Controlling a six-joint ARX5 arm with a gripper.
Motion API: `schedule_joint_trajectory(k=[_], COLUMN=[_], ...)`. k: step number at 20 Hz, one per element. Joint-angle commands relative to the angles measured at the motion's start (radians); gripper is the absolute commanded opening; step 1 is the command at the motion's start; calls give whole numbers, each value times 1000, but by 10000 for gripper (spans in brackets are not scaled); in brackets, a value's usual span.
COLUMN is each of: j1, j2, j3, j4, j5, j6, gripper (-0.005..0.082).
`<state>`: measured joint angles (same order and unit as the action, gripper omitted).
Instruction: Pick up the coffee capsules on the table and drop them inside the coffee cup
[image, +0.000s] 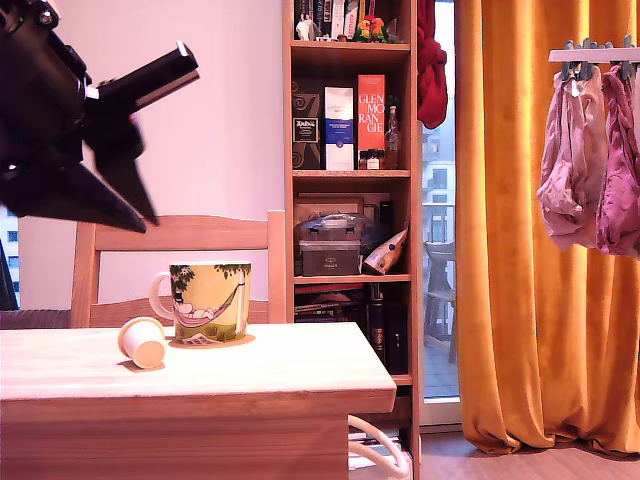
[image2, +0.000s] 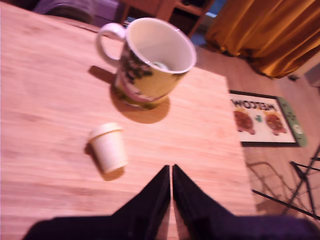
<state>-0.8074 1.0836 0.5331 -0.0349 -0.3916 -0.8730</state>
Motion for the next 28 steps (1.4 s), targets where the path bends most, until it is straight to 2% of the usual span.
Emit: schedule_joint_trajectory(k=[1,9,17,19,21,28], j1=[-4,-3,-3,-3,-2,3], j2=[5,5,5,5,5,10], j3=[-7,-7,-7,-7,-7,-7], j4=[11,6,6,2,-14,-18], j5=[1,-27,-141,-145,-150,-151], j6=[1,1,0,6,37,47], gripper=[520,516,516,516,516,516])
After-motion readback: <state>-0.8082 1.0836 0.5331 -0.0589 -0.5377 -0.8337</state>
